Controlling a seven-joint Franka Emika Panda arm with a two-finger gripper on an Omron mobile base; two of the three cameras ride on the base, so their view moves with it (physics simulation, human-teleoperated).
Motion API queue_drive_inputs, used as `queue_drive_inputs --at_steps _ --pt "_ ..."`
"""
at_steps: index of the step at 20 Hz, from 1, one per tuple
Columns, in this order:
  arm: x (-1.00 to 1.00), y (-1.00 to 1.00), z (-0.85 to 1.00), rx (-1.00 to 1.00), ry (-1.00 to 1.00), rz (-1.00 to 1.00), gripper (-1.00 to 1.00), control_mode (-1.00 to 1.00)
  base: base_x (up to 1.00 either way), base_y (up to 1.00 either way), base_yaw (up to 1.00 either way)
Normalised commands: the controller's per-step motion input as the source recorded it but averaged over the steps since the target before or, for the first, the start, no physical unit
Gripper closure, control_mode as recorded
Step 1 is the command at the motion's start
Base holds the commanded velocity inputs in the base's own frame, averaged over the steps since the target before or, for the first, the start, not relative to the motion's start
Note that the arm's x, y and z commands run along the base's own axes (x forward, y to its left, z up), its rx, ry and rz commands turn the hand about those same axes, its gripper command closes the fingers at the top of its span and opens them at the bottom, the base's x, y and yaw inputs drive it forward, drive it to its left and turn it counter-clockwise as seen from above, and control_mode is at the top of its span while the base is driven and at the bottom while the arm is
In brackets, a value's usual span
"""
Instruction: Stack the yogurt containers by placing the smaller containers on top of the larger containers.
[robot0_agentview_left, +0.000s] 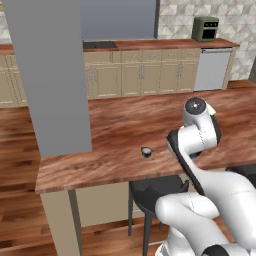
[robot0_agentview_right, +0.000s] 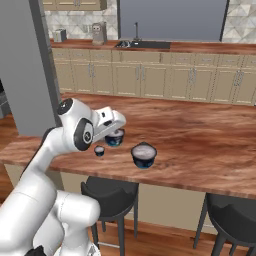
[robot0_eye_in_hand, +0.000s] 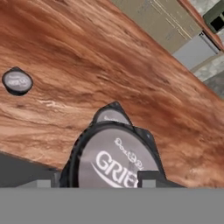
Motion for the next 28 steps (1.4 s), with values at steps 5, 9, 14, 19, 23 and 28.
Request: queue_drive_inputs --at_steps 5,9,14,19,23,28 --pt "0.06 -0.25 -0.01 0.05 -0.01 0.0 1.0 -1.0 0.0 0.0 0.0" --pt "0.17 -0.17 0.0 0.03 0.0 0.0 1.0 -1.0 0.0 0.0 0.0" --pt "0.2 -0.05 -0.04 0.01 0.0 0.0 1.0 -1.0 0.0 0.0 0.0" --pt "0.16 -0.01 -0.16 0.0 0.0 0.0 1.0 -1.0 0.0 0.0 0.0" --pt "0.14 -0.09 -0.13 0.0 0.0 0.0 1.0 -1.0 0.0 0.0 0.0" --pt "0.1 -0.17 -0.11 0.0 0.0 0.0 1.0 -1.0 0.0 0.0 0.0"
